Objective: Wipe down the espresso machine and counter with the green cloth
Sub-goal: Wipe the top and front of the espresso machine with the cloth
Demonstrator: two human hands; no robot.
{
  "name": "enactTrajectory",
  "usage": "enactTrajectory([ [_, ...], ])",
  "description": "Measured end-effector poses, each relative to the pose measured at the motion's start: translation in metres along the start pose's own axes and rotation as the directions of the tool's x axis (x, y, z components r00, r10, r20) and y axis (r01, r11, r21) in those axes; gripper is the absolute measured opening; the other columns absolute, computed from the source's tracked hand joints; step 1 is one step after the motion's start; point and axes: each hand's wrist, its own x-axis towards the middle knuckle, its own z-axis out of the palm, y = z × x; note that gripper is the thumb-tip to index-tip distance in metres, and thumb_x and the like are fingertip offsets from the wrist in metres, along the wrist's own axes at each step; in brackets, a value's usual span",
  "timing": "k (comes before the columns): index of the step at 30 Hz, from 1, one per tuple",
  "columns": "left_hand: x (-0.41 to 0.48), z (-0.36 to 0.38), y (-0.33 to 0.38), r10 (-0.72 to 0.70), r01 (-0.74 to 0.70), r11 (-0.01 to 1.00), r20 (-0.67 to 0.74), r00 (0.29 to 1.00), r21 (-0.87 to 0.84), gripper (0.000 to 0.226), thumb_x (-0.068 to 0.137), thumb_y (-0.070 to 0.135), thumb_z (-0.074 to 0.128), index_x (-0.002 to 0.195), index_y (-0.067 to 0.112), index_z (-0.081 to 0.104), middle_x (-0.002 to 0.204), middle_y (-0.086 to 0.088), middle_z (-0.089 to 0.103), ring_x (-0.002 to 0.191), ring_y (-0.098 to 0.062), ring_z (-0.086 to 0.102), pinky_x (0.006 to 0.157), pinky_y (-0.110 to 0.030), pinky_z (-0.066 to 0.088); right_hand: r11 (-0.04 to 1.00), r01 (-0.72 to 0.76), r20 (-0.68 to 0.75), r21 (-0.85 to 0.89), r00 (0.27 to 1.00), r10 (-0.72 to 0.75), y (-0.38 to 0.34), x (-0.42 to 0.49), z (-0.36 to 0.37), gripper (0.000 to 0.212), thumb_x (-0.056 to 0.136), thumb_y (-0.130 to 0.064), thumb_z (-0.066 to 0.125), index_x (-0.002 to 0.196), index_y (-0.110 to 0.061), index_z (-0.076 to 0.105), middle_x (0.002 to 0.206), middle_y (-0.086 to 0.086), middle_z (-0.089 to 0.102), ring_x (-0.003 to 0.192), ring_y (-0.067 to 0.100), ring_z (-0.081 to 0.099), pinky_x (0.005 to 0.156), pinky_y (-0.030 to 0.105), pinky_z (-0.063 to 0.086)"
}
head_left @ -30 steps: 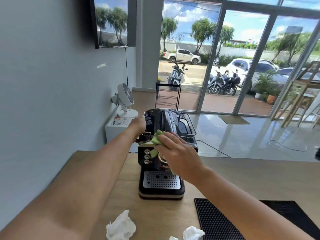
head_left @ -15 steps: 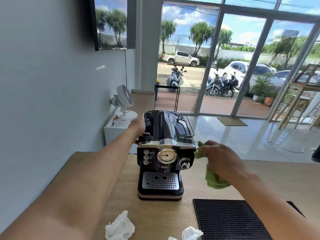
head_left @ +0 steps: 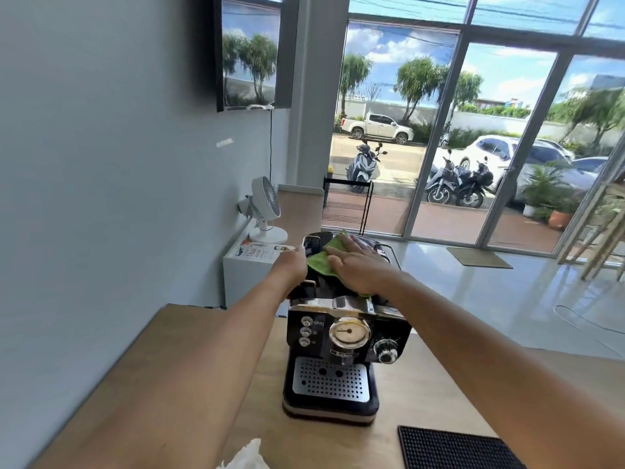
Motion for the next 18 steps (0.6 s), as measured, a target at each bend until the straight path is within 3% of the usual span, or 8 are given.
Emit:
enactTrajectory([
  [5, 0.005, 0.003, -0.001, -0.019, 0.017, 0.998, -0.020, 1.000, -0.059, 0.053, 0.103, 0.032, 0.021, 0.138, -0.002, 0.042, 0.147, -0.018, 0.040, 0.132, -0.029, 0.041, 0.106, -0.036, 0.031, 0.999, -0.047, -0.065, 0.018, 0.997, 0.048, -0.011, 0.024, -0.009, 0.050, 0.102, -0.041, 0.027, 0.152, -0.031, 0.032, 0.165, 0.004, 0.005, 0.151, 0.018, 0.002, 0.119, 0.032, 0.003],
  [9, 0.003, 0.003, -0.001, -0.025, 0.023, 0.998, -0.022, 0.999, -0.064, 0.054, 0.103, 0.033, 0.022, 0.145, 0.002, 0.033, 0.153, -0.015, 0.032, 0.139, -0.028, 0.032, 0.111, -0.034, 0.025, 0.986, 0.137, -0.050, -0.092, 0.989, -0.142, -0.023, 0.004, -0.005, 0.048, 0.102, -0.042, 0.030, 0.149, -0.032, 0.038, 0.162, -0.002, 0.020, 0.149, 0.014, 0.011, 0.119, 0.031, 0.009],
  [12, 0.003, 0.002, 0.000, -0.026, 0.026, 0.998, 0.004, 1.000, -0.064, 0.055, 0.101, 0.035, 0.022, 0.145, 0.004, 0.034, 0.154, -0.015, 0.031, 0.139, -0.028, 0.031, 0.112, -0.036, 0.025, 0.969, 0.240, -0.009, -0.062, 0.971, -0.241, -0.011, -0.011, -0.003, 0.045, 0.101, -0.040, 0.032, 0.144, -0.037, 0.044, 0.158, -0.012, 0.027, 0.147, 0.011, 0.021, 0.118, 0.034, 0.016],
  [15, 0.000, 0.000, -0.001, -0.056, 0.056, 0.997, 0.012, 0.998, -0.061, 0.059, 0.102, 0.038, 0.022, 0.149, 0.004, 0.026, 0.157, -0.012, 0.024, 0.143, -0.027, 0.025, 0.115, -0.037, 0.020, 0.988, 0.140, -0.042, -0.066, 0.989, -0.143, 0.003, 0.000, -0.009, 0.043, 0.102, -0.036, 0.030, 0.141, -0.037, 0.048, 0.160, -0.009, 0.025, 0.146, 0.015, 0.024, 0.117, 0.038, 0.023],
  [18, -0.002, -0.001, 0.001, -0.047, 0.049, 0.996, 0.025, 0.999, -0.077, 0.058, 0.103, 0.039, 0.022, 0.150, 0.005, 0.023, 0.158, -0.012, 0.021, 0.145, -0.026, 0.021, 0.116, -0.036, 0.017, 0.997, 0.027, -0.056, -0.073, 0.998, -0.031, -0.007, 0.024, -0.005, 0.047, 0.102, -0.044, 0.025, 0.145, -0.035, 0.042, 0.164, 0.000, 0.013, 0.151, 0.020, 0.007, 0.121, 0.042, 0.011],
])
